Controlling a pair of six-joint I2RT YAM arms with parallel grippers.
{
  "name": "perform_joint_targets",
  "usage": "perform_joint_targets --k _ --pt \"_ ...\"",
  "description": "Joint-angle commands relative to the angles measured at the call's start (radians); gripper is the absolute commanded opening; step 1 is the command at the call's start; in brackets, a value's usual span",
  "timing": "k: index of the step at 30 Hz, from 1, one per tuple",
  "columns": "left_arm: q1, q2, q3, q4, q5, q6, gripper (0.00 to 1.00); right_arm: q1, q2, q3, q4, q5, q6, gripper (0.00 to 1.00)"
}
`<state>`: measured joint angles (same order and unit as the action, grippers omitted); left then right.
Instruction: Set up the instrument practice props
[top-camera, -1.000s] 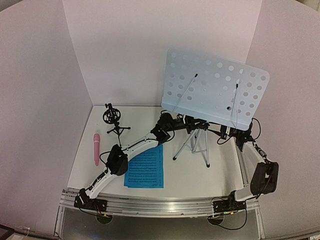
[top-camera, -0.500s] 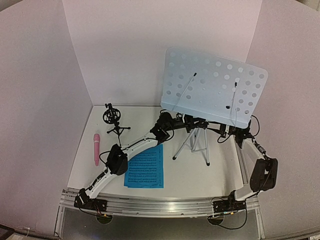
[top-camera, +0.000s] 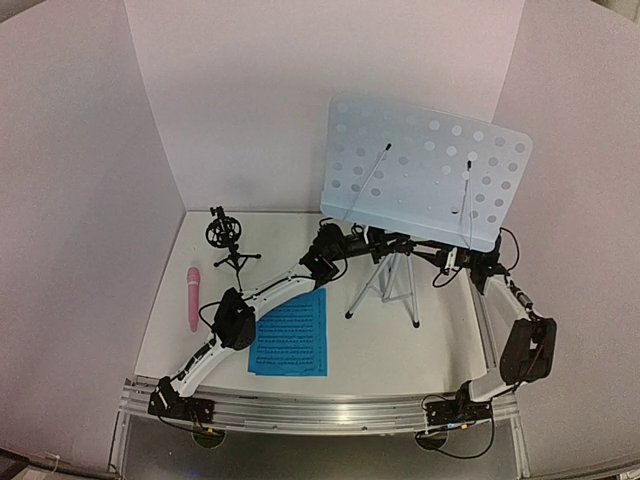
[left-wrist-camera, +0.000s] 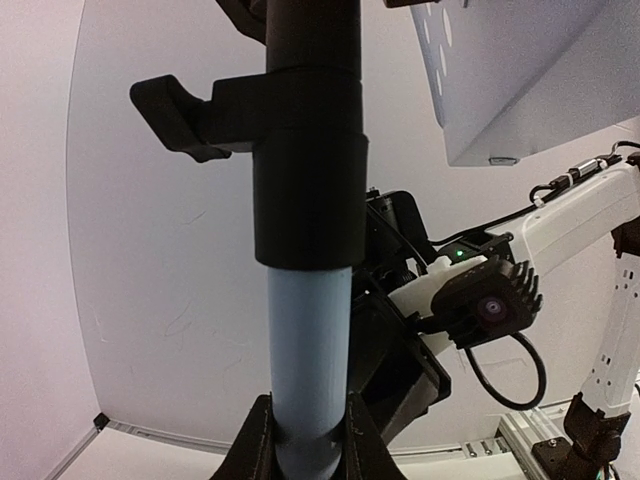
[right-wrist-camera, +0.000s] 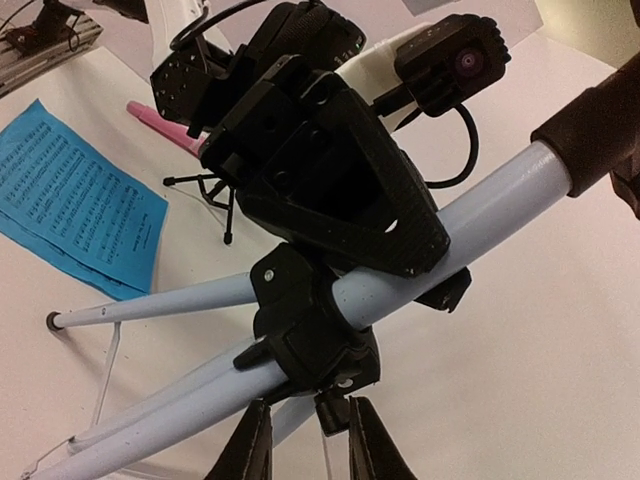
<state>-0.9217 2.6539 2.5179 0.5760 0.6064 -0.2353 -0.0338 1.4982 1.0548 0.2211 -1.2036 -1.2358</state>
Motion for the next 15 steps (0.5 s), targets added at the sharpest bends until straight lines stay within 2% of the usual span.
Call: perform_joint_targets --k 1,5,15 --pt "-0.031 0.029 0.04 -0.037 0.039 -0.012 0.0 0.013 -0.02 0.02 -0.028 0.158 -0.07 0.19" --pt "-0.031 0.031 0.04 -0.037 0.038 -0.011 0.0 0.014 -0.033 0.013 -0.028 0.199 -0.097 0.19" --pt "-0.033 0.036 0.045 -0.043 0.032 -0.001 0.0 0.02 -0.021 0.026 -0.04 0.122 -0.097 0.19"
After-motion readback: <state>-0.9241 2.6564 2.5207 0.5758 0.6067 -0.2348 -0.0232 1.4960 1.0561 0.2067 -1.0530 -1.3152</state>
